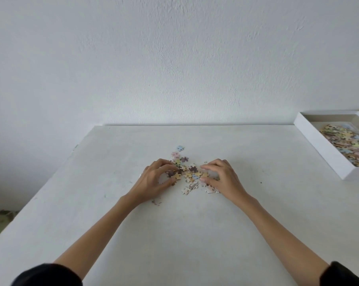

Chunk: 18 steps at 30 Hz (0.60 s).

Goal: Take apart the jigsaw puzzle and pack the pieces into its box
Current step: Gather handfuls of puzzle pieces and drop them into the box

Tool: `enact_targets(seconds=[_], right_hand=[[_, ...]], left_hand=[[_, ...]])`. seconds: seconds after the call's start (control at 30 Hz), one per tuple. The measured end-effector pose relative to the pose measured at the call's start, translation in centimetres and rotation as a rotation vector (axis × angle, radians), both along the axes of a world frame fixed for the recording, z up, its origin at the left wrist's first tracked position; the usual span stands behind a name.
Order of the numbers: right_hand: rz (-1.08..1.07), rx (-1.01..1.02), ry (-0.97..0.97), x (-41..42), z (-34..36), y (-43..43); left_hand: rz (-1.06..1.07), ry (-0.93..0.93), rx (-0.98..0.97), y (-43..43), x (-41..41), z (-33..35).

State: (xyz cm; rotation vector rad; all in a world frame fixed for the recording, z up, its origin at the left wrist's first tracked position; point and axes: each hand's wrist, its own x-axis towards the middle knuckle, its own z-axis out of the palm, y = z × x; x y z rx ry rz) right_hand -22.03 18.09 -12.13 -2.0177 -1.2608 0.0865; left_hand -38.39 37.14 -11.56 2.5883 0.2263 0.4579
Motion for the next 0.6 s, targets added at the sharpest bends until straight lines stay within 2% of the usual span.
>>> enact_targets(seconds=[0.17, 0.27, 0.5, 0.6], right_hand=[[-0.039, 0.024, 0.075, -0.1, 0.2, 0.6], [-0.017, 0.05, 0.214, 0.0, 0.8, 0.5], [-0.068, 0.415, 0.59, 0.5, 1.0, -0.3], [-0.087, 0.478, 0.692, 0.8, 0.9, -0.6]], left_hand=[[0.019, 0.038, 0.004, 0.9, 0.9, 0.0], [0.026, 0.053, 0.012, 1.0, 1.4, 0.2], [-0.006, 0.022, -0.038, 1.6, 1.7, 0.0], [-0.013, -0.022, -0.073, 1.7, 1.8, 0.1]])
